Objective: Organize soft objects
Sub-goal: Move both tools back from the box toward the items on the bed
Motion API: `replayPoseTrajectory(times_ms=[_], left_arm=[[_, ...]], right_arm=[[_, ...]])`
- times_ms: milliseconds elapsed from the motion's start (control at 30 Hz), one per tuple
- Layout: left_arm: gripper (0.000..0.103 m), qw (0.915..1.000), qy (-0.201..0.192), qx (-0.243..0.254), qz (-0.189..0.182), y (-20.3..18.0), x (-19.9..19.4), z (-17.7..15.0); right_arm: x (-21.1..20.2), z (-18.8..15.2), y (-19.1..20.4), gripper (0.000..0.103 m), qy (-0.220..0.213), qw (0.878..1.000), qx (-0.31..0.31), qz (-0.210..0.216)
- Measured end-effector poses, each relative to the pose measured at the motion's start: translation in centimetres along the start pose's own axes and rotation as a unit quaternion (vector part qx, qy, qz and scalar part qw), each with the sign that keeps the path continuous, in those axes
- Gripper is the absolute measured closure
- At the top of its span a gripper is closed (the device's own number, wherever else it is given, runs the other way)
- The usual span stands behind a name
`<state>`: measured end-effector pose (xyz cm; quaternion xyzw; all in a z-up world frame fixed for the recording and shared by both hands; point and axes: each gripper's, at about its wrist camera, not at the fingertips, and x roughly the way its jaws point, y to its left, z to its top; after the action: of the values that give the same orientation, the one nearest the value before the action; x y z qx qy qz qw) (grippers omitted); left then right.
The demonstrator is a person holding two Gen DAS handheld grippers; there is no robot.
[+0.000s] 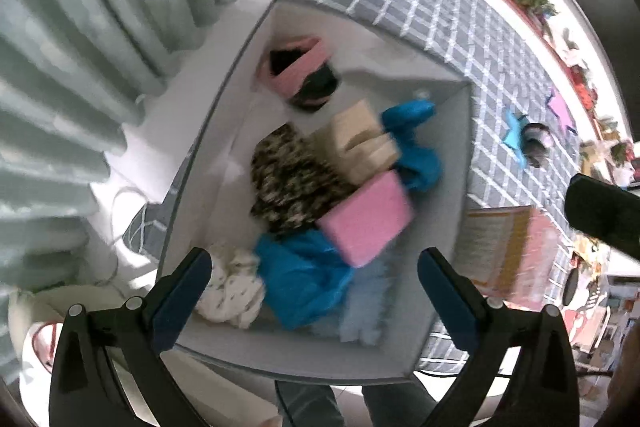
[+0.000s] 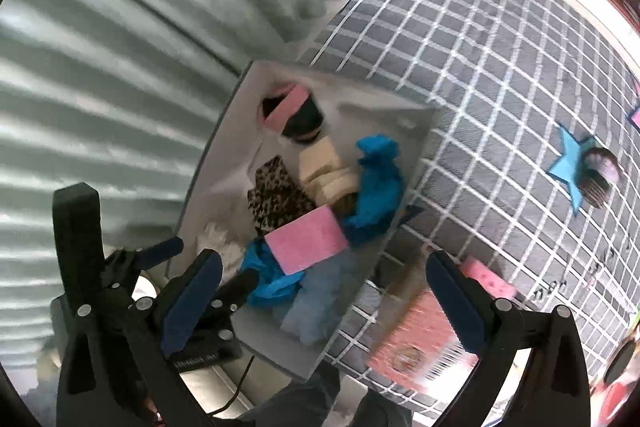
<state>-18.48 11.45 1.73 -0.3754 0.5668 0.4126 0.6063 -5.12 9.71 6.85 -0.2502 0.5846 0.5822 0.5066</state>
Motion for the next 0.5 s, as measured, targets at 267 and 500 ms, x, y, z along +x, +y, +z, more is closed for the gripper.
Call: replayPoseTrajectory(times_ms=[267, 500], left_arm=[[0.000, 0.9984, -0.007, 0.053, -0.016, -5.6, -1.3, 2.0], [0.000, 0.9934, 0.020, 0.112, -0.013, -12.0, -0.7, 2.7]], right_arm=[[-4.3, -1.3, -10.5, 0.000, -0.026, 0.991, 0.130, -0.022], [-0.5, -5.0, -18.8, 0.000, 0.027, 0.963, 0.269, -0.001]])
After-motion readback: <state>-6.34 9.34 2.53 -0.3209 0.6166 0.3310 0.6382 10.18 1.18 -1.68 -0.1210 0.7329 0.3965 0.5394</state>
